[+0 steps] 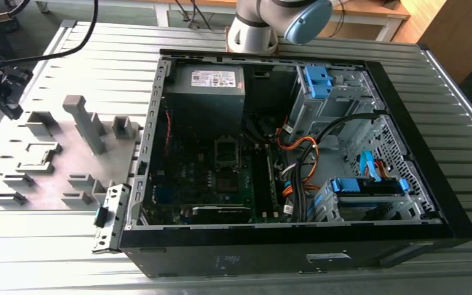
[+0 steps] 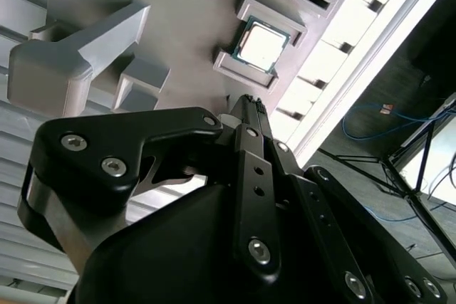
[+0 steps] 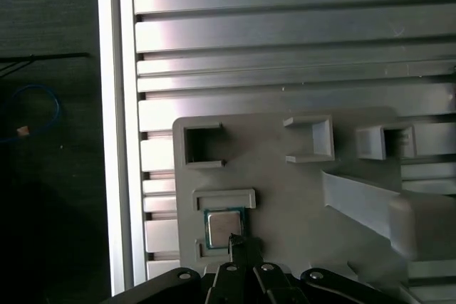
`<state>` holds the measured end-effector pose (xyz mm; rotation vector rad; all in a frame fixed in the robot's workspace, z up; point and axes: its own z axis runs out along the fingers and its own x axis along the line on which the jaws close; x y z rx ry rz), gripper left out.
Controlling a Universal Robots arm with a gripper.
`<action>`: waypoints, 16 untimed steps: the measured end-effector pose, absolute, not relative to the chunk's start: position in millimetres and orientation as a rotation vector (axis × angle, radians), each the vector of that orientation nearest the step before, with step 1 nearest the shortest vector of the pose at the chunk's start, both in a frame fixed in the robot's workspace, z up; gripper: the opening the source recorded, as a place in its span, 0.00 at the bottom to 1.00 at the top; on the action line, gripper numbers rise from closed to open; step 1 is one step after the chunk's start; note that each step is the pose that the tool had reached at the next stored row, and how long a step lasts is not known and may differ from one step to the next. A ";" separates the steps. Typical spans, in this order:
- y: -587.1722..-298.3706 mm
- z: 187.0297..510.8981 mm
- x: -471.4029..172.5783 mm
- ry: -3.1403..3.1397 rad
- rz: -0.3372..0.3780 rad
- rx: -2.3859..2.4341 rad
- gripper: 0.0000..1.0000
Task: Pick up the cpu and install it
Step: 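Pick up the cpu and move it towards the insertion slot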
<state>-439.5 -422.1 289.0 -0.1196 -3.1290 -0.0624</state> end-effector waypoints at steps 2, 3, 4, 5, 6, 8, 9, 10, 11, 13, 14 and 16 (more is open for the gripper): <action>-422.1 286.2 -439.9 -3.126 -0.062 -0.120 0.11; -422.1 284.9 -440.1 -3.125 -0.062 -0.120 0.11; -422.1 283.5 -440.3 -3.124 -0.062 -0.120 0.11; -422.1 282.1 -440.5 -3.122 -0.062 -0.120 0.11; -422.1 280.9 -440.7 -3.120 -0.062 -0.119 0.11; -422.1 278.3 -441.0 -3.117 -0.062 -0.119 0.11; -422.1 276.9 -441.2 -3.115 -0.061 -0.118 0.11; -422.2 275.7 -441.4 -3.113 -0.061 -0.117 0.11; -422.3 274.5 -441.5 -3.111 -0.061 -0.116 0.11; -422.3 272.1 -441.9 -3.108 -0.061 -0.114 0.11; -422.3 271.3 -442.0 -3.107 -0.061 -0.113 0.11; -422.4 270.6 -442.1 -3.105 -0.060 -0.112 0.11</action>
